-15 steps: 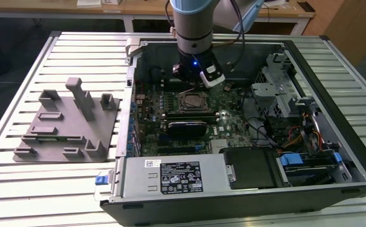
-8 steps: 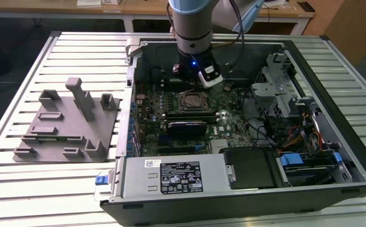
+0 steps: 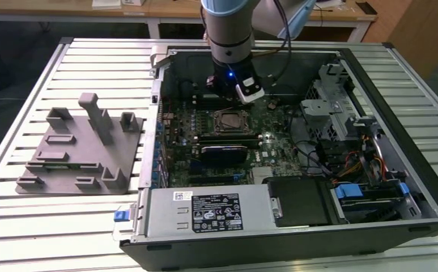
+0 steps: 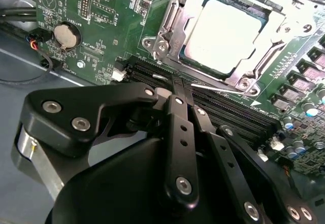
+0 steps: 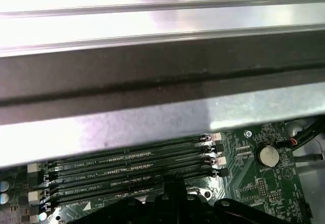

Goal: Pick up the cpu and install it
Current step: 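Install the first cpu locking lever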

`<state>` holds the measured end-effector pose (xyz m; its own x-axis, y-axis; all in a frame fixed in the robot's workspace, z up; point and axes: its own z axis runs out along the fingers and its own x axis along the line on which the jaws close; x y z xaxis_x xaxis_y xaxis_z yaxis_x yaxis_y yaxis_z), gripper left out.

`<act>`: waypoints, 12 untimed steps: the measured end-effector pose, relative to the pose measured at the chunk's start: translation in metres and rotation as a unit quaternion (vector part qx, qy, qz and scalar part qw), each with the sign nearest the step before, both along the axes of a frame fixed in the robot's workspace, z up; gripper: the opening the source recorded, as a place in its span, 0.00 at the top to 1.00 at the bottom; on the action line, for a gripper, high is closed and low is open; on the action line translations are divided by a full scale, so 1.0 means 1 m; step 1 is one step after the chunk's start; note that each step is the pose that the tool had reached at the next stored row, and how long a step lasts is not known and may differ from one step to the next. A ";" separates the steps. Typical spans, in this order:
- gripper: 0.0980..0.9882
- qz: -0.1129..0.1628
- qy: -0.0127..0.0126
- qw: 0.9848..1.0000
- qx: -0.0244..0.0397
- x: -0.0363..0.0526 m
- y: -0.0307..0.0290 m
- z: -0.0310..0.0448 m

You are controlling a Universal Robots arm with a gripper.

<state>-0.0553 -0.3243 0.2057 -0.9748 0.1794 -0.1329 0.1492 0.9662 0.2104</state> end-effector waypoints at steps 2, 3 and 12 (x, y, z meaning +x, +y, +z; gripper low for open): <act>0.99 -0.004 0.000 1.000 0.000 -0.0008 0.0015 -0.0005; 0.99 -0.006 0.000 1.000 0.000 -0.0012 0.0022 -0.0007; 0.99 -0.030 0.000 1.000 -0.006 -0.0044 0.0038 -0.0027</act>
<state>-0.0597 -0.3205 0.2030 -0.9624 0.2354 -0.1354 0.2063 0.9580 0.1991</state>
